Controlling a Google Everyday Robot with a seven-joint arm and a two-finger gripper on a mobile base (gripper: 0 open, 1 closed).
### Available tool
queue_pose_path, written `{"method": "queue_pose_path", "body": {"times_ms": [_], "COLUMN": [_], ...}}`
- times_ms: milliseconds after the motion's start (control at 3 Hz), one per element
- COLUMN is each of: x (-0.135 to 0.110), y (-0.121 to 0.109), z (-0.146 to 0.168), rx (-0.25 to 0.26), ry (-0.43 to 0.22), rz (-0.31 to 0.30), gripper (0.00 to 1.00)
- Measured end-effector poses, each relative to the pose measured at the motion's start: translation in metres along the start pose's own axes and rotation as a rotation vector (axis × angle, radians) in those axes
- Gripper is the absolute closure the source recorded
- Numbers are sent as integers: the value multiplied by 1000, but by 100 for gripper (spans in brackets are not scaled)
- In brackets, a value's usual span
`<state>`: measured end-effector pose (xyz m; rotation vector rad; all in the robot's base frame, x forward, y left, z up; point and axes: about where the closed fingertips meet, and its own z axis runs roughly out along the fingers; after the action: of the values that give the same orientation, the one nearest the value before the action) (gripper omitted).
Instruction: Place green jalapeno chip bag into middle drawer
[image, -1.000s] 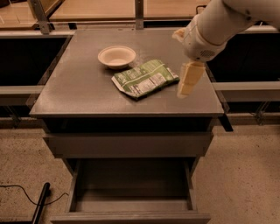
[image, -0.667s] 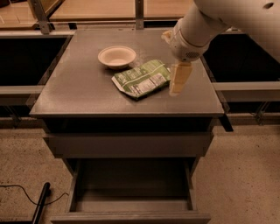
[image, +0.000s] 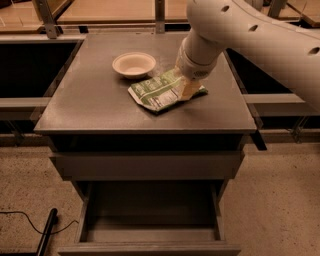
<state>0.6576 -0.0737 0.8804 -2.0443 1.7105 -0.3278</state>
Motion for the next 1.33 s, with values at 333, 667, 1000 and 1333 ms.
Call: {"method": "queue_pose_path", "body": {"times_ms": [333,667,1000,1333], "x": [-1,-5,-9,-12], "y": [3,8,11,12], "z": [11,19,17,15], "rx": [-10,-21,-23,-24], "ry": [12,13,11,12], "rz": [-10,-27,-53,-71], "gripper": [63,58,32,12]}}
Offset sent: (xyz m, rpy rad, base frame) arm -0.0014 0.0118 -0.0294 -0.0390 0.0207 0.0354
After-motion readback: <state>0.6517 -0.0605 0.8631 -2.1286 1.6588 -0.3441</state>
